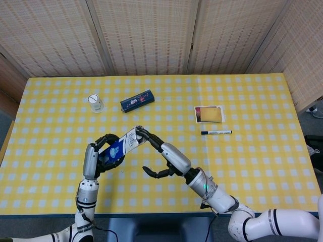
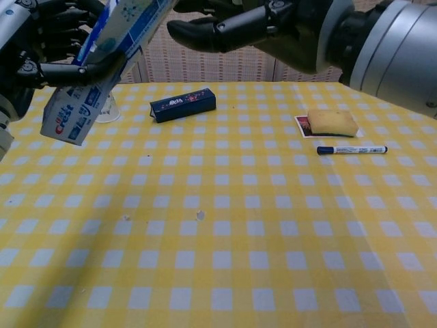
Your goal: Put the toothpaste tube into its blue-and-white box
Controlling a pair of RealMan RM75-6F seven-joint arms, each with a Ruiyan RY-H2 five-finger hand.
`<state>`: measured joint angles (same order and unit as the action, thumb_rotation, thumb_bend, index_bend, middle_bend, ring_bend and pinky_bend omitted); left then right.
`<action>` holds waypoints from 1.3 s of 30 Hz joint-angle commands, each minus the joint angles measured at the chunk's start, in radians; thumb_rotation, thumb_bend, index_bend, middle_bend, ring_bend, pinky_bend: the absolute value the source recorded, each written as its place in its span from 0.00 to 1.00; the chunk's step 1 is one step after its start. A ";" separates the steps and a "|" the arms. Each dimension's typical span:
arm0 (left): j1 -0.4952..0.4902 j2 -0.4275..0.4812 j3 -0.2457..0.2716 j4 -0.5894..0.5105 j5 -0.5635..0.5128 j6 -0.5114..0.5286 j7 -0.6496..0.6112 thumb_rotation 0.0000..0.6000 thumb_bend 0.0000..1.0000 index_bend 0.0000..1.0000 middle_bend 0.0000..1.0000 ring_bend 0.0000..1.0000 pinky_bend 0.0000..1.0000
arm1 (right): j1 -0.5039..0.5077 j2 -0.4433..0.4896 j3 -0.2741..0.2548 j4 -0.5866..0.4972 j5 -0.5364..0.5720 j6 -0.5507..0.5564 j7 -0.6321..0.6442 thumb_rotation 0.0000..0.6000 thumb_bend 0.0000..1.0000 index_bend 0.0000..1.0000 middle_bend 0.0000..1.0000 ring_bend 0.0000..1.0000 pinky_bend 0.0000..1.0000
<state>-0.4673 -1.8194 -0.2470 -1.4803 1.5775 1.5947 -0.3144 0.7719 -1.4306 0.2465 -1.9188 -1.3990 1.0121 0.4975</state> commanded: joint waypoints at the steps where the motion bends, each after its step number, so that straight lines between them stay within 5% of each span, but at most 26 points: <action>1: 0.001 0.000 0.001 0.000 0.000 0.000 0.001 1.00 0.35 0.58 0.68 0.57 0.55 | 0.004 0.025 -0.002 -0.018 0.014 -0.023 -0.021 1.00 0.45 0.00 0.00 0.03 0.00; 6: 0.001 0.001 0.000 -0.002 0.001 0.002 0.003 1.00 0.35 0.58 0.68 0.57 0.55 | -0.007 0.042 0.007 -0.042 0.008 -0.008 -0.004 1.00 0.45 0.00 0.00 0.03 0.00; 14: 0.002 0.014 -0.007 0.021 -0.001 0.005 0.002 1.00 0.35 0.58 0.68 0.57 0.55 | -0.103 0.138 0.014 -0.083 -0.126 0.144 0.240 1.00 0.44 0.00 0.00 0.05 0.00; 22: 0.005 0.032 0.016 0.111 0.013 0.001 0.009 1.00 0.35 0.58 0.68 0.57 0.55 | -0.165 0.230 -0.047 -0.020 -0.233 0.212 0.369 1.00 0.42 0.00 0.00 0.04 0.00; 31: 0.009 0.061 0.122 0.254 0.083 -0.035 0.071 1.00 0.35 0.58 0.68 0.57 0.55 | -0.248 0.278 -0.190 0.167 -0.306 0.238 0.276 1.00 0.41 0.00 0.00 0.00 0.00; 39: 0.006 0.086 0.185 0.318 0.103 -0.096 0.123 1.00 0.35 0.59 0.68 0.57 0.55 | -0.265 0.275 -0.257 0.307 -0.262 0.128 -0.016 1.00 0.41 0.00 0.00 0.00 0.00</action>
<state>-0.4601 -1.7372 -0.0705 -1.1774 1.6772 1.5084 -0.2049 0.5199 -1.1547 0.0211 -1.6699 -1.6827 1.1866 0.5925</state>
